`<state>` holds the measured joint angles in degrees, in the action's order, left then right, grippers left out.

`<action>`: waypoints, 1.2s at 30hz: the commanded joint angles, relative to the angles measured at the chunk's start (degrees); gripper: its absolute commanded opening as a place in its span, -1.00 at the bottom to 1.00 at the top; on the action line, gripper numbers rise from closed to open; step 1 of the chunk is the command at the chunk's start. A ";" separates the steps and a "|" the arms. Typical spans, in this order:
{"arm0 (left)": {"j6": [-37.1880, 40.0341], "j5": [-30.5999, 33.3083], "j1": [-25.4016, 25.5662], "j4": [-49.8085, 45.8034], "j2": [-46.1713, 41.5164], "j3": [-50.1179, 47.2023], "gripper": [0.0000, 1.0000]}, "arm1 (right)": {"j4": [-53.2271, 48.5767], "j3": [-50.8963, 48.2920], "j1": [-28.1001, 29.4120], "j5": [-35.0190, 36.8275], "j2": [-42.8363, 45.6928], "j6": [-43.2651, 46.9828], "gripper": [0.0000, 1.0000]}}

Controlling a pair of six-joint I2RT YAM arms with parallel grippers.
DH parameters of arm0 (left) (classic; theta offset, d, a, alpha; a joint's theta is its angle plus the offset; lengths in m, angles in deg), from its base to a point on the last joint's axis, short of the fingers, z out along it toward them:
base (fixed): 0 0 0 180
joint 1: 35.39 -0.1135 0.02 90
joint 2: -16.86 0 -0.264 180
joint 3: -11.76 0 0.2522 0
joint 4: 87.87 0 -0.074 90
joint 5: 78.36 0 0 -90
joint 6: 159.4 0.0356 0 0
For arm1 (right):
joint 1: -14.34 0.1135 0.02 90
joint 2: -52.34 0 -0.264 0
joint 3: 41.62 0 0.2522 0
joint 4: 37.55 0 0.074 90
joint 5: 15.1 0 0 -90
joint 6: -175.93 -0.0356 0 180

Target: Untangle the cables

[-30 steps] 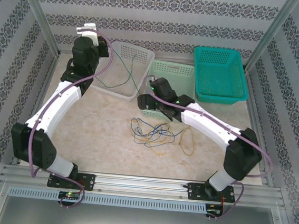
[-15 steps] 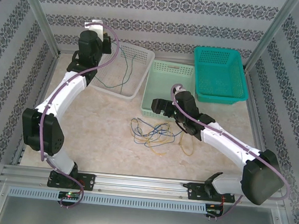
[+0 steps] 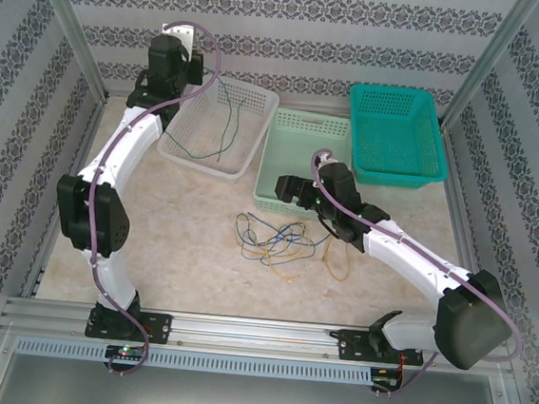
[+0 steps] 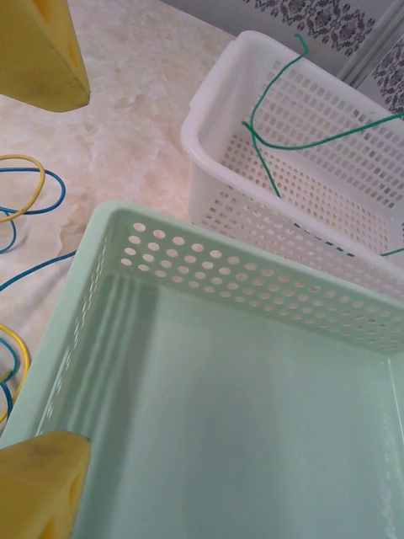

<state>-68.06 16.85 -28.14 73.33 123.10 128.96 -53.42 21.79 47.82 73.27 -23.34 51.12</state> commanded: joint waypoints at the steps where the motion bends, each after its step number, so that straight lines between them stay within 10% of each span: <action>1: 2.19 -3.47 -1.59 -7.02 3.04 5.22 -1.00 | -1.64 0.71 -0.80 -0.13 0.70 -0.52 0.95; 21: 7.79 -10.87 -3.07 -33.90 23.36 29.22 -0.88 | -7.55 1.97 -2.80 -1.98 -1.47 0.55 0.77; 31: 6.63 -11.98 -2.26 -33.12 21.85 28.49 0.91 | -15.13 1.46 -2.21 0.71 0.71 2.06 0.53; 36: 3.93 -5.58 -1.98 -32.57 18.27 26.54 0.99 | -15.99 2.93 -1.62 1.49 0.11 2.70 0.54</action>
<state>-61.94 6.82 -30.48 40.39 146.64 156.24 -67.71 22.42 45.61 72.92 -23.93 52.23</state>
